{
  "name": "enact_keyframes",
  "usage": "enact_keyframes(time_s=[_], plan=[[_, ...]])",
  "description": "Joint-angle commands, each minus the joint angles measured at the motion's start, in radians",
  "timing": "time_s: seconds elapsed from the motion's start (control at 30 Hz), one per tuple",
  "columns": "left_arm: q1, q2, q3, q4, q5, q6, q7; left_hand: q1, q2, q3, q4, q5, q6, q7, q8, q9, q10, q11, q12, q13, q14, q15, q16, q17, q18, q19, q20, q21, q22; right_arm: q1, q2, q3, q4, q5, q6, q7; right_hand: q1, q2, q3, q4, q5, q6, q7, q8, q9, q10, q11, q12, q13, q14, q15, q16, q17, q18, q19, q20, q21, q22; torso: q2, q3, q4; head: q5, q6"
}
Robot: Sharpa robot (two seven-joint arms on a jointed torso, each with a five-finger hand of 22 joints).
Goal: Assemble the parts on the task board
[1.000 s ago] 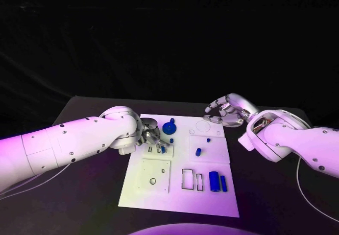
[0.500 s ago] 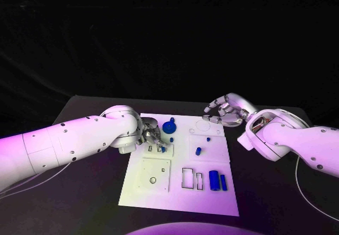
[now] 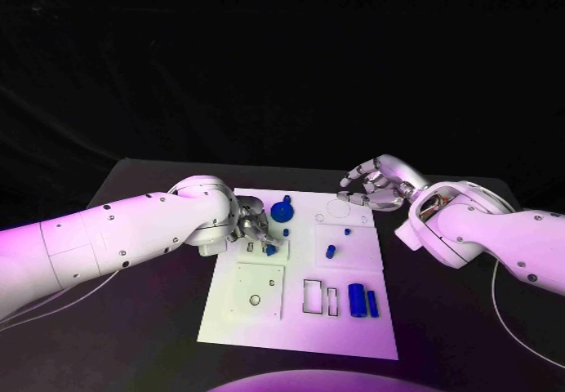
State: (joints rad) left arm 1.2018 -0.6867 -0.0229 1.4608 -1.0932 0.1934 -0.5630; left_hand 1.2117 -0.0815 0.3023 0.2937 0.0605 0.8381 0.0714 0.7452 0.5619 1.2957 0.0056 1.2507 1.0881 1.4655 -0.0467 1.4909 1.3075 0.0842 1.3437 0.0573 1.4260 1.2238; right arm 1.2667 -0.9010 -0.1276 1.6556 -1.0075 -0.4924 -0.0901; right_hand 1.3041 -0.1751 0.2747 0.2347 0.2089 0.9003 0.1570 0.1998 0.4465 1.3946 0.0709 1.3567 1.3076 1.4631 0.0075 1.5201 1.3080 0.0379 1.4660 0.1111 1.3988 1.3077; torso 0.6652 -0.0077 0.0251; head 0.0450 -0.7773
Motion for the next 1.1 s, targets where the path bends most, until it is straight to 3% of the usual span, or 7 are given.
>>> enact_keyframes(time_s=[0.03,0.23,0.37,0.57,0.9,1.1], plan=[[0.001,0.003,0.0,0.0,0.016,0.018,0.006,0.023,-0.001,0.04,0.0,-0.004,-0.003,-0.001,-0.008,0.001,-0.002,-0.006,0.0,0.003,0.063,-0.01,0.001,0.129,-0.01,0.006,0.0,0.006,0.001,-0.001,0.002,0.0,-0.001,-0.01,0.0,0.008,-0.005,0.005,0.001,0.004,0.005,-0.005,-0.002,0.007,0.001,-0.002,0.001,0.002,0.054,0.068,-0.007,-0.004,0.093,0.007,-0.003,-0.004,-0.002,0.163,0.0,0.0002,0.0011,0.0,-0.002],[0.001,0.003,0.0,0.0,0.031,0.018,0.009,0.063,-0.032,0.205,-0.003,-0.003,0.004,-0.003,-0.019,0.009,0.001,-0.009,-0.003,0.004,0.064,-0.013,0.002,0.132,-0.011,0.005,-0.003,0.008,0.005,-0.002,0.003,0.0,-0.002,-0.01,-0.001,0.01,-0.004,0.006,0.001,0.004,0.006,-0.005,-0.002,0.008,0.001,0.0,0.001,0.003,0.056,0.068,-0.007,-0.004,0.093,0.007,-0.003,-0.004,-0.002,0.163,-0.001,0.0002,0.0011,0.001,-0.003],[0.001,0.002,0.0,0.0,0.049,0.015,0.011,0.09,-0.059,0.361,-0.012,-0.004,-0.001,-0.001,-0.019,0.026,0.001,-0.008,-0.009,0.001,0.064,-0.013,0.002,0.132,-0.011,0.005,-0.004,0.01,0.009,-0.003,0.003,0.0,-0.002,-0.01,-0.004,0.012,-0.004,0.006,0.001,0.004,0.006,-0.005,-0.002,0.008,0.001,0.0,0.001,0.003,0.056,0.068,-0.007,-0.004,0.093,0.007,-0.003,-0.004,-0.002,0.163,-0.001,-0.0002,0.0,0.002,-0.002],[0.001,0.001,-0.001,0.001,0.065,0.008,0.014,0.096,-0.078,0.519,-0.062,-0.004,-0.007,0.007,-0.018,0.049,0.005,-0.003,-0.015,-0.001,0.064,-0.009,0.003,0.133,-0.012,0.007,-0.001,0.012,0.015,-0.003,0.002,0.0,-0.002,-0.009,-0.008,0.014,-0.004,0.006,0.001,0.005,0.007,-0.004,-0.002,0.009,0.002,0.001,0.001,0.005,0.058,0.068,-0.007,-0.004,0.094,0.007,-0.002,-0.004,-0.001,0.163,0.0,0.0,0.0006,0.001,-0.002],[0.0,-0.008,0.0,0.006,0.066,-0.03,0.028,0.083,-0.083,0.545,-0.073,-0.006,-0.007,0.007,-0.015,0.058,0.004,-0.002,-0.018,-0.005,0.064,-0.008,0.003,0.133,-0.012,0.007,0.001,0.013,0.017,-0.004,0.001,0.0,-0.003,-0.007,-0.008,0.016,-0.004,0.006,0.001,0.005,0.007,-0.004,-0.002,0.009,0.002,0.001,0.001,0.005,0.058,0.068,-0.007,-0.004,0.094,0.007,-0.002,-0.004,-0.001,0.163,-0.001,0.0002,0.0005,0.001,0.0],[0.0,-0.025,0.0,0.02,0.065,-0.07,0.051,0.046,-0.105,0.549,-0.065,-0.007,-0.015,0.009,-0.016,0.066,-0.003,0.0,-0.03,-0.02,0.065,-0.006,0.004,0.135,-0.011,0.005,0.002,0.012,0.014,-0.004,0.001,-0.001,-0.005,-0.004,0.001,0.017,-0.003,0.006,0.001,0.005,0.009,-0.004,-0.002,0.01,0.002,0.002,0.0,0.005,0.058,0.068,-0.008,-0.004,0.094,0.007,-0.002,-0.004,-0.002,0.163,-0.001,0.0001,0.0005,0.0,0.005]])
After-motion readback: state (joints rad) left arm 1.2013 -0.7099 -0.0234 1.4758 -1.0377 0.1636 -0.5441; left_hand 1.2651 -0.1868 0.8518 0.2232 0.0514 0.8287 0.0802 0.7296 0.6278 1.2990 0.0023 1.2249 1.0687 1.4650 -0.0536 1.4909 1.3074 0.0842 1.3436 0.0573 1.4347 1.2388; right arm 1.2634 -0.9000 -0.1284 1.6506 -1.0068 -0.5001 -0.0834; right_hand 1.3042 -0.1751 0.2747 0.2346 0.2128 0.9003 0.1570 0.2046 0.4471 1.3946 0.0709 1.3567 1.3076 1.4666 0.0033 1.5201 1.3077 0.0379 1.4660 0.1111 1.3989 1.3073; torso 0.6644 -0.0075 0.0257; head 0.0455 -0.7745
